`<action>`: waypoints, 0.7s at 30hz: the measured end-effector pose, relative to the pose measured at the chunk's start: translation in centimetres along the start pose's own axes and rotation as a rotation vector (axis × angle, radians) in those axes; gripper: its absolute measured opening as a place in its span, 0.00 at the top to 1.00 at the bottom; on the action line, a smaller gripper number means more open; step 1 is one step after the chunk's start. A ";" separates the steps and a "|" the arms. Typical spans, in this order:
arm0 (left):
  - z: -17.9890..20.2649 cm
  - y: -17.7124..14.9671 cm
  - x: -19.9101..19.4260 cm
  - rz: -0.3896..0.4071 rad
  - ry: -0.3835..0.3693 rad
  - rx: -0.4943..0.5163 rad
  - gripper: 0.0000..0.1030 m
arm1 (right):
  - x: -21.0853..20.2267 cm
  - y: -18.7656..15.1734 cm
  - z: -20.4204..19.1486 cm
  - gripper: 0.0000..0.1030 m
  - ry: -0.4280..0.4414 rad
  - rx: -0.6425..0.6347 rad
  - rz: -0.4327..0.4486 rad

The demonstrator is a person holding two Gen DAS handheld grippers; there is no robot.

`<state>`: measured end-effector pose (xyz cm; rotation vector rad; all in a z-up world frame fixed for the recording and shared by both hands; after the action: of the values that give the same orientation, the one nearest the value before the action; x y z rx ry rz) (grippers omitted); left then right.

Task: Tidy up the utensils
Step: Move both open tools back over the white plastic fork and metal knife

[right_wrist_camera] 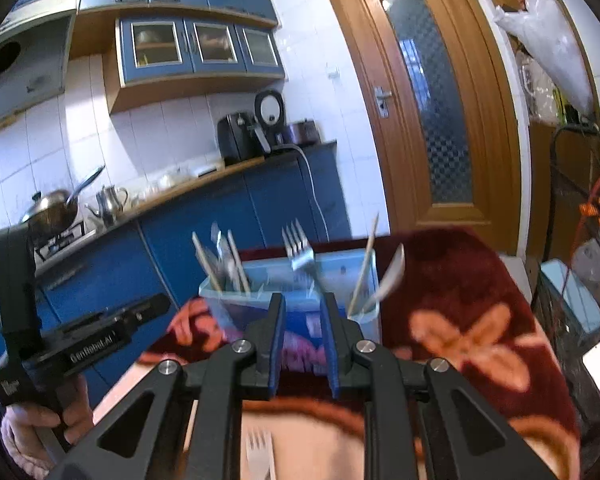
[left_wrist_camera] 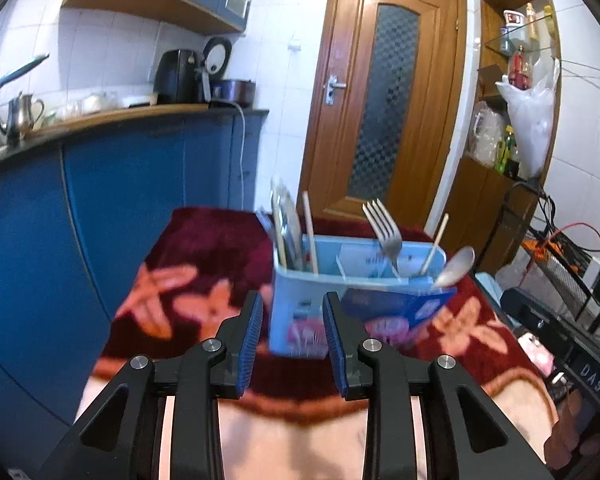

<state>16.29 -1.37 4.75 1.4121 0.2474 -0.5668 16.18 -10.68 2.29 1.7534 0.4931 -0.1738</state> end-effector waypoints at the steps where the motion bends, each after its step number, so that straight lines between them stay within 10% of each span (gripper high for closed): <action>1: -0.1 -0.5 -0.2 -0.009 0.002 -0.002 0.69 | -0.1 -0.7 0.0 0.80 -0.001 0.000 -0.016; 21: -1.4 -9.3 -2.9 -0.176 0.035 -0.052 0.68 | -1.6 -10.1 -1.1 0.75 0.003 -0.101 -0.275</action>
<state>9.36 0.12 -2.07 1.3591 0.4142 -0.6756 10.37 -8.34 -5.92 1.5825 0.7324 -0.3342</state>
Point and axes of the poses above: each gripper's, at about its wrist camera, not at the fingertips, and x roughly the way its jaws point, z to its right, y to its top, the point moved 10 cm from there along x, roughly the way its jaws point, and after that the axes turned 2 degrees about -y, right-handed, at the moved point
